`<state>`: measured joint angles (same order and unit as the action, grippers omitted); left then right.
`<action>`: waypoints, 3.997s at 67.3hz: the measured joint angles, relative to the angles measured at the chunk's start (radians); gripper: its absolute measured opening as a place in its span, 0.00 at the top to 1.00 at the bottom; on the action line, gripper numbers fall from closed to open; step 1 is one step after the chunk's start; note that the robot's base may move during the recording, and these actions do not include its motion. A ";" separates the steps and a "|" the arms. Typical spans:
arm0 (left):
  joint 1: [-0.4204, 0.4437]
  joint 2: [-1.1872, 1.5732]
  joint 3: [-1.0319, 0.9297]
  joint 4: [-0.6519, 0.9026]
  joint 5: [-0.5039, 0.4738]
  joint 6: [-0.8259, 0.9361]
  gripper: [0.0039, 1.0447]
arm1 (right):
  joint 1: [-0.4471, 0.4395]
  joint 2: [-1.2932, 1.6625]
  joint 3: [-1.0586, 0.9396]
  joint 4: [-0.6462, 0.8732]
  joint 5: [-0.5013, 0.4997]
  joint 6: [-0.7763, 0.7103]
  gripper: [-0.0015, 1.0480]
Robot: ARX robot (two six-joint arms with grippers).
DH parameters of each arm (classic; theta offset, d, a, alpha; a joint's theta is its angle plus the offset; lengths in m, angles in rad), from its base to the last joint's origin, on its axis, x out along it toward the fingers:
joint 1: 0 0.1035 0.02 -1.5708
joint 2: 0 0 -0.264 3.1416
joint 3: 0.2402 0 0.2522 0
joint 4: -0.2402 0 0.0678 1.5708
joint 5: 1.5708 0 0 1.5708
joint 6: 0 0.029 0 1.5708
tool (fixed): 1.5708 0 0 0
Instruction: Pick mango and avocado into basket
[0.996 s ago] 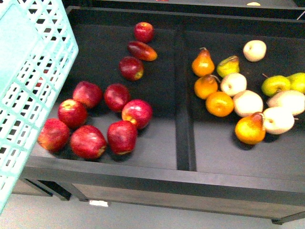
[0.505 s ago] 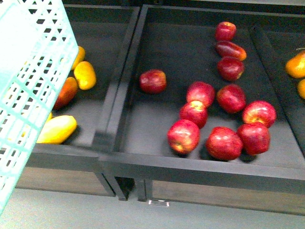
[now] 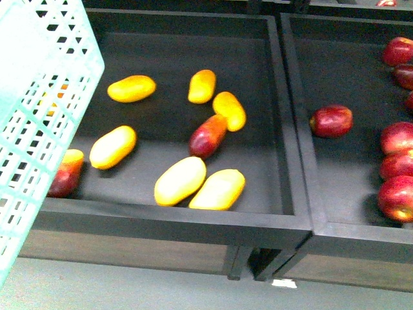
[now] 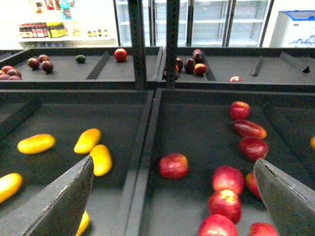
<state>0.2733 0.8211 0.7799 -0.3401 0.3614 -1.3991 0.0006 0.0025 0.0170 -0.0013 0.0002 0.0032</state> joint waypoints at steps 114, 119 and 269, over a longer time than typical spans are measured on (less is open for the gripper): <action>-0.565 0.377 0.195 -0.025 -0.108 0.477 0.95 | -0.001 0.001 0.000 0.000 -0.001 0.000 0.08; -0.679 0.435 0.240 -0.017 -0.103 0.463 0.95 | -0.001 0.001 0.000 0.000 0.000 0.000 0.08; -0.869 0.510 0.307 0.000 -0.145 0.497 0.95 | -0.306 2.398 1.147 0.180 -0.037 -0.154 0.08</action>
<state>-0.5957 1.3308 1.0866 -0.3405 0.2161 -0.9020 -0.3058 2.4008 1.1645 0.1783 -0.0372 -0.1513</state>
